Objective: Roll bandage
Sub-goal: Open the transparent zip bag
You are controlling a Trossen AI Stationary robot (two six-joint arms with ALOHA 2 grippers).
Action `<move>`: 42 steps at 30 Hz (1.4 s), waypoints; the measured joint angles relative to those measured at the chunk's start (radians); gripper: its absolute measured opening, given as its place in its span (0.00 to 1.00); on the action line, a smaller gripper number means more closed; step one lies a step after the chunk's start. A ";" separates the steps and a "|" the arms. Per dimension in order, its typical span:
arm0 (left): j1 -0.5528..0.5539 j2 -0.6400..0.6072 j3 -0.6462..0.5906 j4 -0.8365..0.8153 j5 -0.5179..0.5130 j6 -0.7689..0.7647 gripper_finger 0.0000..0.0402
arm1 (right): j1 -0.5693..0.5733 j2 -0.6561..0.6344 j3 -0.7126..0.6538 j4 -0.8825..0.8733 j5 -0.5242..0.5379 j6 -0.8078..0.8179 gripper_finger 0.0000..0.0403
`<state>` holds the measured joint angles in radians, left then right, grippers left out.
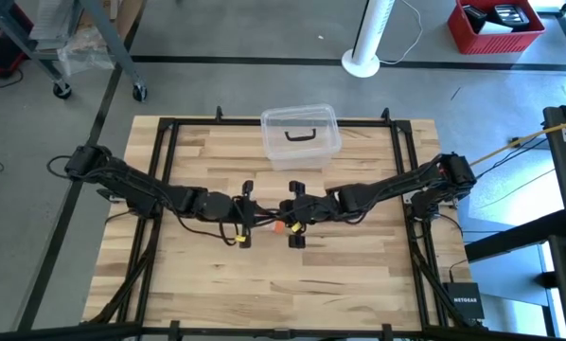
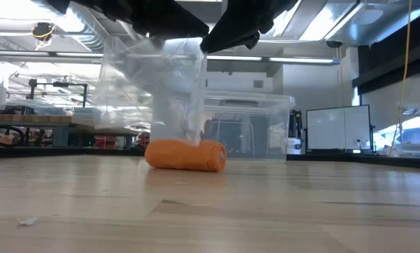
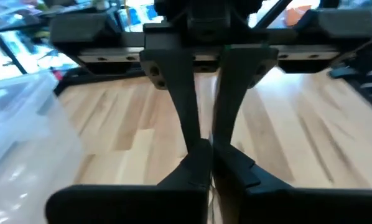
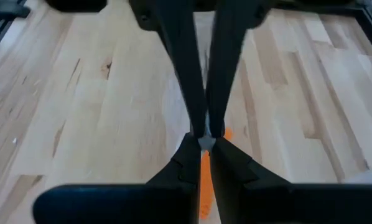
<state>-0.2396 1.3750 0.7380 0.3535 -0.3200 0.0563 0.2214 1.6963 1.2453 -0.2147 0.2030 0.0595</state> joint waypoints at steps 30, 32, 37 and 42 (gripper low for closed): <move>-0.071 -0.076 0.000 0.056 -0.117 0.090 0.00 | 0.002 0.042 -0.182 0.059 -0.100 0.225 0.06; -0.078 -0.076 0.001 0.049 -0.117 0.087 0.00 | 0.002 0.042 -0.183 0.053 -0.102 0.227 0.06; -0.105 -0.076 0.001 0.046 -0.117 0.084 0.00 | 0.001 0.042 -0.183 0.051 -0.103 0.225 0.09; -0.126 -0.080 0.003 0.002 -0.117 0.056 0.00 | -0.001 0.010 -0.150 -0.079 -0.106 0.184 0.26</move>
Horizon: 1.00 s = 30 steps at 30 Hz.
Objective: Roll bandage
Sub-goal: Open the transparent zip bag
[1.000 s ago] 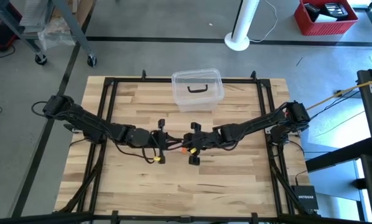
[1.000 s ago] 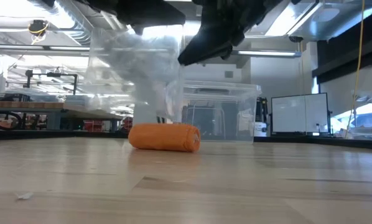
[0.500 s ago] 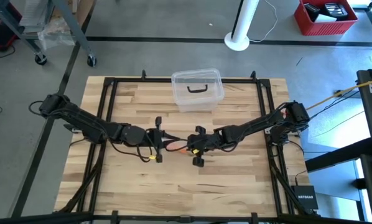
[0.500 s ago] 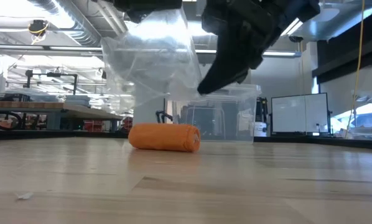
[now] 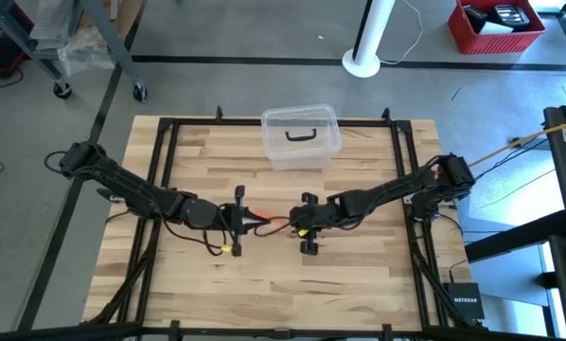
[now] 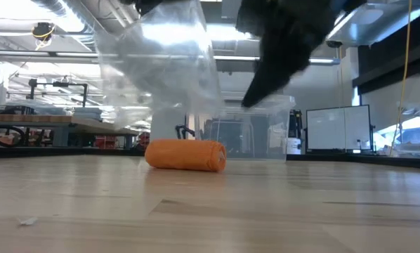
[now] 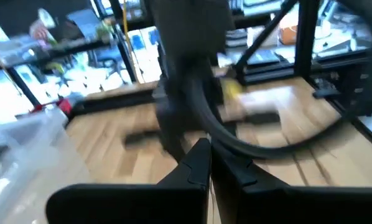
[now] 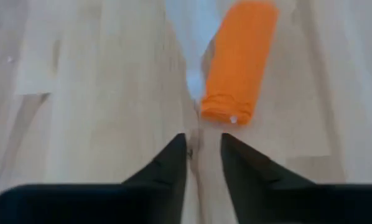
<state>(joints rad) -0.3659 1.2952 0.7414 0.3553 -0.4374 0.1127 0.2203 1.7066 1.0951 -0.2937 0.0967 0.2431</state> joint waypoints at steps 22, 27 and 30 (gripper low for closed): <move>-0.007 0.014 -0.002 -0.054 -0.090 -0.027 0.00 | 0.054 -0.028 -0.174 0.650 0.120 -0.187 0.55; -0.006 0.014 -0.003 -0.070 -0.090 -0.039 0.00 | 0.056 -0.025 -0.173 0.644 0.095 -0.166 0.55; -0.005 0.014 -0.003 -0.077 -0.090 -0.048 0.00 | 0.055 -0.025 -0.173 0.649 0.094 -0.153 0.55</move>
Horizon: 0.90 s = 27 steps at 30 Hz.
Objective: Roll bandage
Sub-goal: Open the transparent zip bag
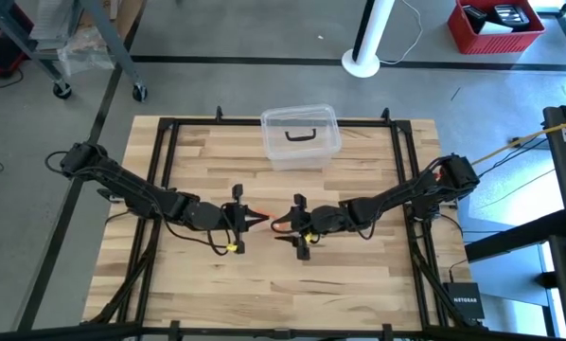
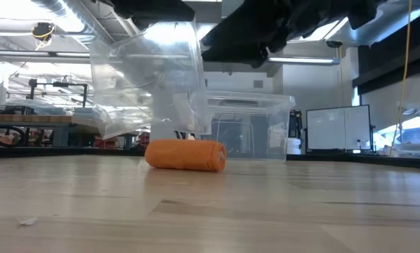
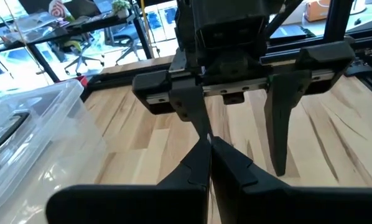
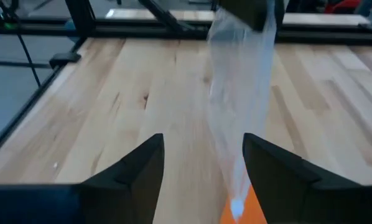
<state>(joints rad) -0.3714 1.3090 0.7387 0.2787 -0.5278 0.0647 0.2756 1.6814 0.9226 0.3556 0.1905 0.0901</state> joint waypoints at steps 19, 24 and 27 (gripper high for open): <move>0.000 0.001 0.000 0.006 0.000 -0.005 0.00 | -0.001 0.050 0.002 0.126 0.035 -0.081 0.55; -0.002 0.001 0.000 0.007 0.000 -0.008 0.00 | -0.001 0.074 0.002 0.111 0.109 -0.124 0.55; -0.002 0.001 0.000 -0.002 0.000 -0.012 0.00 | -0.001 0.064 0.002 0.088 0.124 -0.130 0.55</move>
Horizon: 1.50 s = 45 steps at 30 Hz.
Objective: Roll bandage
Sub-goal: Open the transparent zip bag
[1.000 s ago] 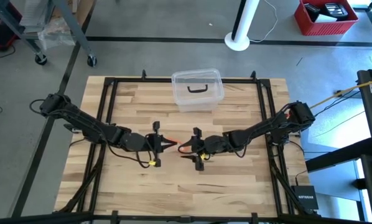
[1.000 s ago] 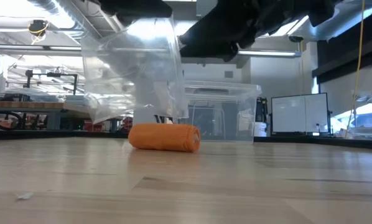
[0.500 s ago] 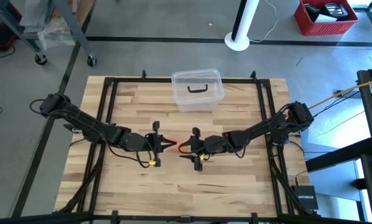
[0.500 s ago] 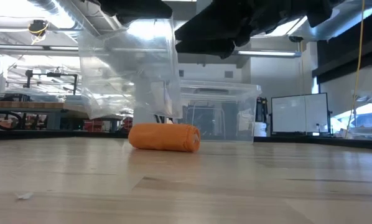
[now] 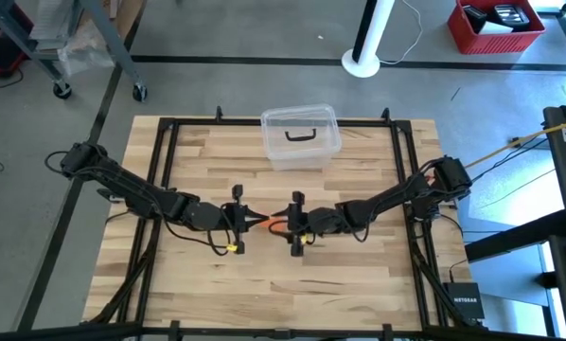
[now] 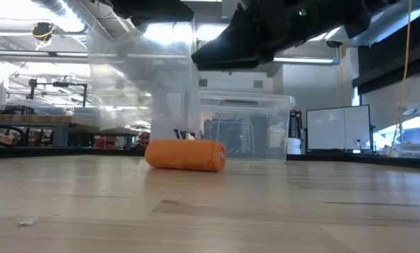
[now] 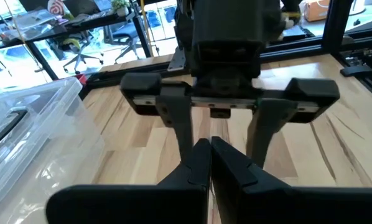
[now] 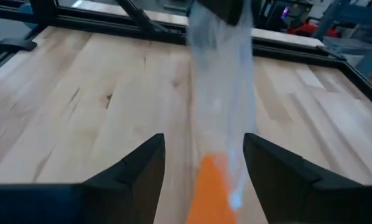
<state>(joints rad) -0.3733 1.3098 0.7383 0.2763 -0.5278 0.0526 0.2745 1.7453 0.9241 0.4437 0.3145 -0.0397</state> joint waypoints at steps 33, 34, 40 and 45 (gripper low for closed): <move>0.000 0.001 0.000 0.001 0.000 -0.014 0.00 | 0.000 0.119 0.000 0.287 -0.123 0.034 0.42; 0.000 0.001 0.000 0.000 0.000 -0.018 0.00 | 0.000 0.119 0.000 0.290 -0.126 0.030 0.39; 0.000 0.001 0.000 -0.006 0.000 -0.027 0.00 | 0.000 0.119 0.000 0.219 -0.141 0.027 0.22; -0.005 0.001 0.000 -0.017 0.044 -0.004 0.00 | 0.000 0.088 0.000 0.109 -0.118 0.005 0.10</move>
<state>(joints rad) -0.3786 1.3106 0.7380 0.2591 -0.4838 0.0488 0.2748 1.8335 0.9241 0.5529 0.1961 -0.0349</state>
